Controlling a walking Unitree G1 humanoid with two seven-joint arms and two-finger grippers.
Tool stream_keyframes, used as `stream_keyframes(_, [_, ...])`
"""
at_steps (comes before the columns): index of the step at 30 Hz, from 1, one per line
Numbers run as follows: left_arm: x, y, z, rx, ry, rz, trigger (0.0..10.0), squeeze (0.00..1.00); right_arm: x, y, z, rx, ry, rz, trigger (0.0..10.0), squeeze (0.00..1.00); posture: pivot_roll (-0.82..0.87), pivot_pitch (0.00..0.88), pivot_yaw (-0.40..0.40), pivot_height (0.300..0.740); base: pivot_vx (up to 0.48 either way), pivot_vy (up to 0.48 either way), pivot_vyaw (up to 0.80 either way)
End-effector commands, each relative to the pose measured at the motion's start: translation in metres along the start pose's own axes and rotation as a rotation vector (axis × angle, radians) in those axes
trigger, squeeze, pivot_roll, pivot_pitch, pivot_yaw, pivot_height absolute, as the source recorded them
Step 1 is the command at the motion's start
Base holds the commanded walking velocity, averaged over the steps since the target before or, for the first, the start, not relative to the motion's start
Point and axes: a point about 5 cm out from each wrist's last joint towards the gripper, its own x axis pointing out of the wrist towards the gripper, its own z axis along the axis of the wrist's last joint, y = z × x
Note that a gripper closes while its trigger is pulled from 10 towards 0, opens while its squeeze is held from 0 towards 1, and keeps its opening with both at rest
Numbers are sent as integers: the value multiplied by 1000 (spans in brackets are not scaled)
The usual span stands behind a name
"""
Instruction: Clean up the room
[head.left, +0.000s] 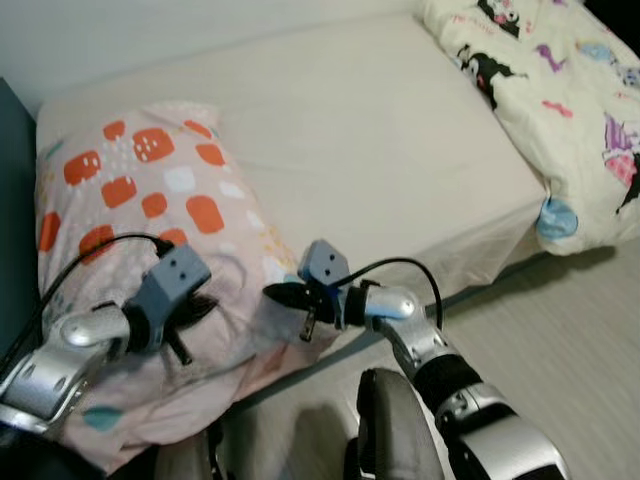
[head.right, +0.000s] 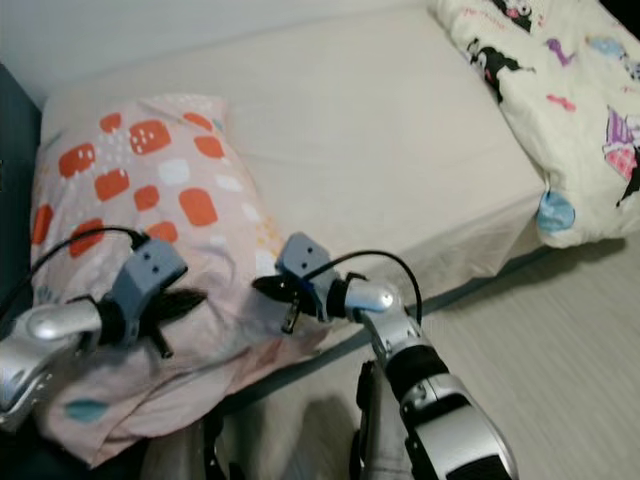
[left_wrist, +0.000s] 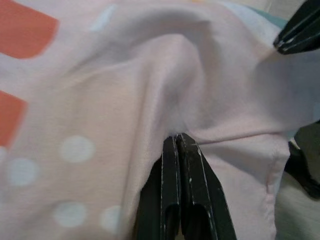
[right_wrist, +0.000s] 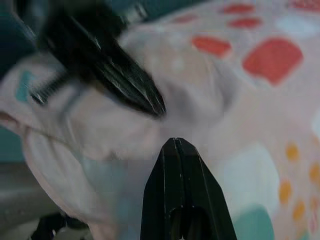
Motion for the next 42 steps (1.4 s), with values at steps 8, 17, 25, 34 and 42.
stream_keyframes(8, [9,-13,-10,-66,-26,-32,0,0,3,-3,8,75,-32,56,0,0,17,316,-81,567,0,0,0])
stream_keyframes(17, [14,-13,-40,82,142,-197,0,0,4,0,-13,118,150,128,10000,0,9,338,-92,567,0,0,0])
stream_keyframes(25, [14,-17,-46,61,204,-300,0,0,-1,-2,-19,124,242,177,10000,0,10,341,-92,567,0,0,0])
stream_keyframes(34, [11,-16,-62,172,340,-455,0,0,-5,-6,-26,-13,428,220,10000,0,4,326,-88,567,0,0,0])
stream_keyframes(42, [0,0,-81,327,522,-363,0,0,-8,-16,-33,-284,544,67,10000,0,10,312,-88,567,0,0,0])
